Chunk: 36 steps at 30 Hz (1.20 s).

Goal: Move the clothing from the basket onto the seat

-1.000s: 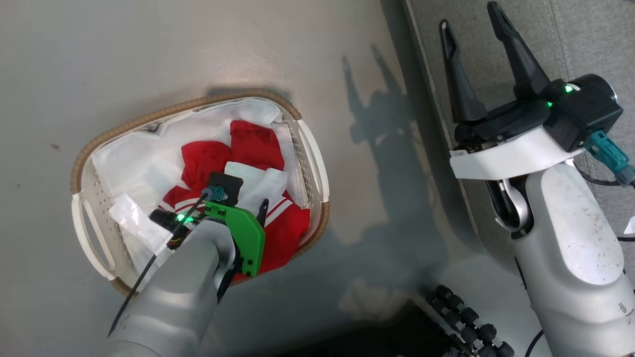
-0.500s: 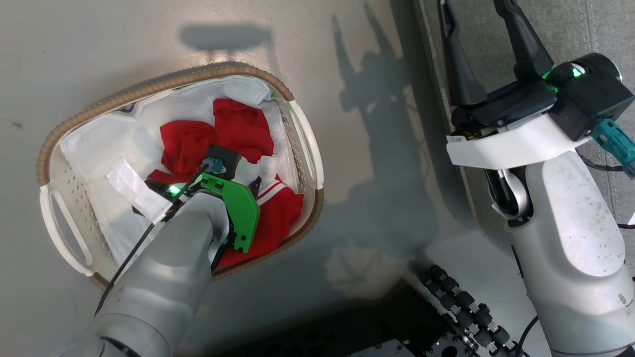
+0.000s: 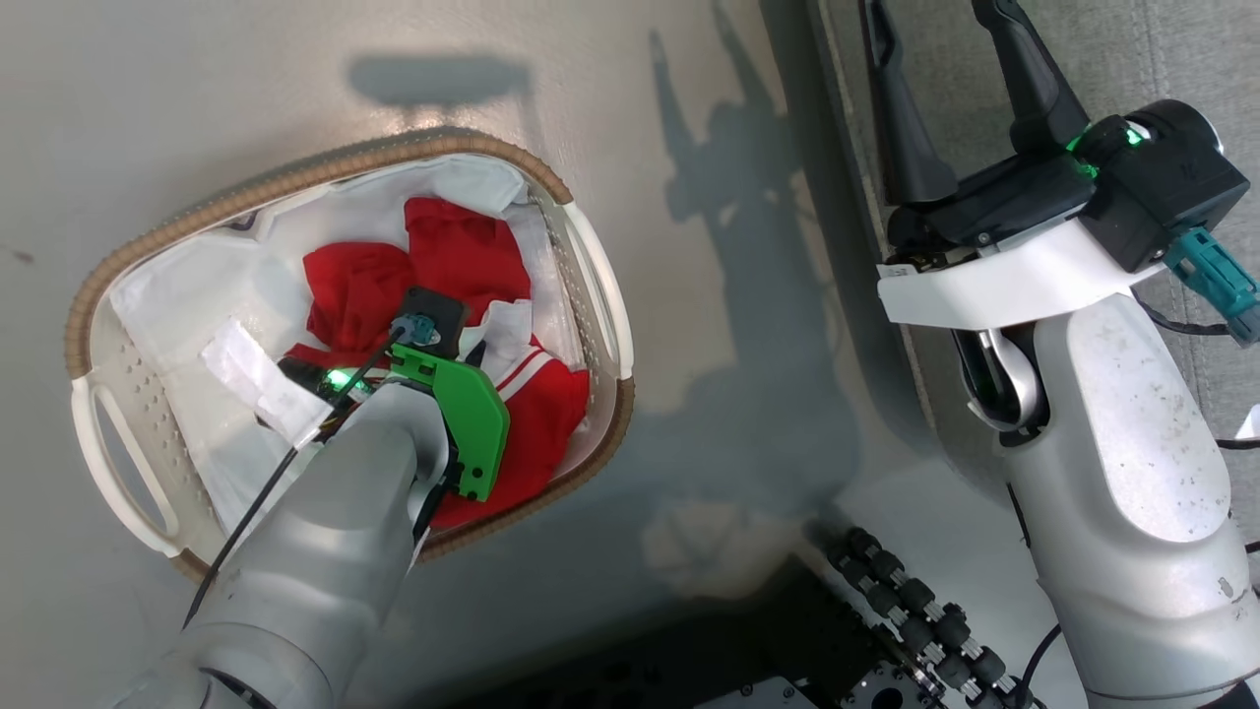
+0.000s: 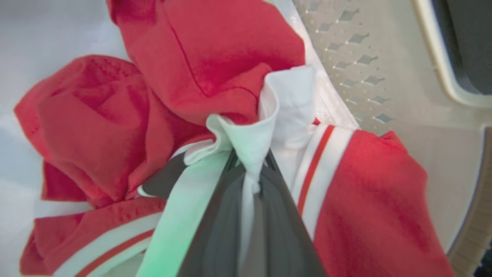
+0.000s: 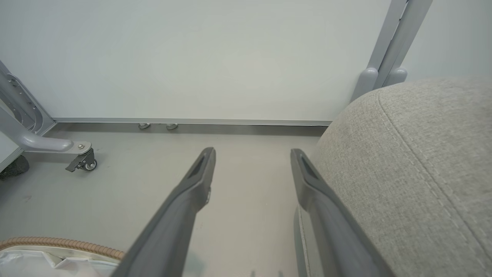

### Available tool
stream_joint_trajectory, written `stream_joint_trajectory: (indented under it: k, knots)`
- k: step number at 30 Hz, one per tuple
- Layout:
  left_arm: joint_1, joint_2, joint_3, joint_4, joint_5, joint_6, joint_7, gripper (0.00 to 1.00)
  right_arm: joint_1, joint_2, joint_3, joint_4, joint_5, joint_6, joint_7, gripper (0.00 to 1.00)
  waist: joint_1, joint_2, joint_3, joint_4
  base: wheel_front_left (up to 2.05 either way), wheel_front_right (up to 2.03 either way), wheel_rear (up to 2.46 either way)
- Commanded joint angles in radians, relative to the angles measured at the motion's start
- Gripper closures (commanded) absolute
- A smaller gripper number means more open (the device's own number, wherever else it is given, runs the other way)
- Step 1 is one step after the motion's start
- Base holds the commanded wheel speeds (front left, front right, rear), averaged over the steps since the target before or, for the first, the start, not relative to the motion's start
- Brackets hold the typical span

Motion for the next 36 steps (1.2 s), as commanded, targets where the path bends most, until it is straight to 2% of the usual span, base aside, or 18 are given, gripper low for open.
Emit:
stream_joint_trajectory:
  k: [1, 11, 19, 29, 36]
  knots:
    - [0.015, 0.005, -0.01, -0.003, -0.001, -0.002, -0.013, 1.0, 0.003, 0.001, -0.003, 0.011, -0.003, -0.001, -0.001, 0.0, -0.0001, 0.0001, -0.032, 0.003, 0.0, 0.0, 0.0]
    - [0.067, 0.004, -0.036, -0.032, -0.044, -0.002, -0.112, 1.0, 0.053, -0.006, -0.02, 0.076, -0.007, -0.001, -0.001, 0.0, -0.0001, 0.0001, -0.168, 0.039, 0.0, 0.0, 0.0]
    - [0.133, 0.0, -0.004, -0.076, -0.088, -0.002, -0.172, 1.0, 0.107, -0.013, -0.023, 0.111, -0.001, -0.001, -0.001, 0.0, -0.0001, 0.0001, -0.296, 0.08, 0.0, 0.0, 0.0]
    - [0.253, 0.025, 0.161, -0.279, 0.001, 0.031, -0.173, 1.0, 0.194, -0.023, -0.029, 0.153, -0.006, -0.001, -0.001, 0.0, -0.0001, 0.0001, -0.456, 0.127, 0.0, 0.0, 0.0]
    - [0.372, 0.035, 0.301, -0.422, 0.111, 0.031, -0.173, 1.0, 0.264, -0.034, -0.035, 0.178, -0.016, -0.001, -0.001, 0.0, -0.0001, 0.0001, -0.557, 0.166, 0.0, 0.0, 0.0]
